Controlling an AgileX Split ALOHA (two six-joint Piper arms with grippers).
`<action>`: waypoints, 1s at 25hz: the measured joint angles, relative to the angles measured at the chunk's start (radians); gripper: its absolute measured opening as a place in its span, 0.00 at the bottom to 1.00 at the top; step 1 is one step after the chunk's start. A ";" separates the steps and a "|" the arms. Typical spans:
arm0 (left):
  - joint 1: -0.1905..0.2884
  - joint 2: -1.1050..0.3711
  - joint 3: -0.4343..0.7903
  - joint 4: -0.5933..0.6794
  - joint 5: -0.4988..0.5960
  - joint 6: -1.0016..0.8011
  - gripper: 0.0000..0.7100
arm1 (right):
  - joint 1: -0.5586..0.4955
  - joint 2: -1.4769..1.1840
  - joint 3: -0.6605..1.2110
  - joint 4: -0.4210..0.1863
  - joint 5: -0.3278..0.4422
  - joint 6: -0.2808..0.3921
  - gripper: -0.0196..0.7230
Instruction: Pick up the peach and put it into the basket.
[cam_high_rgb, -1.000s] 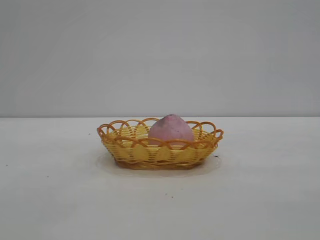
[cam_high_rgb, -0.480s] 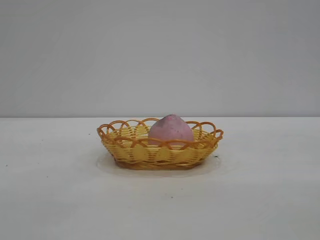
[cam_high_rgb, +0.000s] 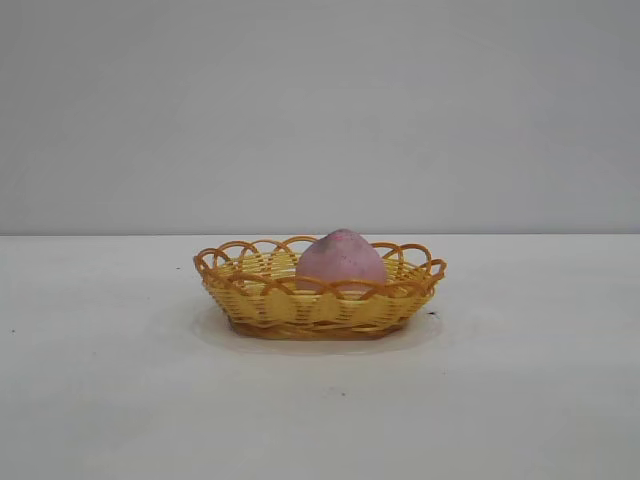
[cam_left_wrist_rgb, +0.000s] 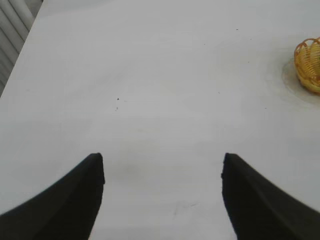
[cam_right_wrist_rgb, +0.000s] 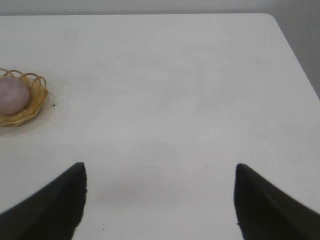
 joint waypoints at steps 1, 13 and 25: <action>0.000 0.000 0.000 0.000 0.000 0.000 0.62 | 0.000 0.000 0.000 0.000 0.000 0.000 0.73; -0.020 0.000 0.000 0.000 0.000 -0.001 0.62 | -0.018 0.000 0.000 0.000 0.000 0.000 0.73; -0.020 0.000 0.000 0.000 0.000 -0.001 0.62 | -0.025 0.000 0.000 0.000 0.000 0.000 0.73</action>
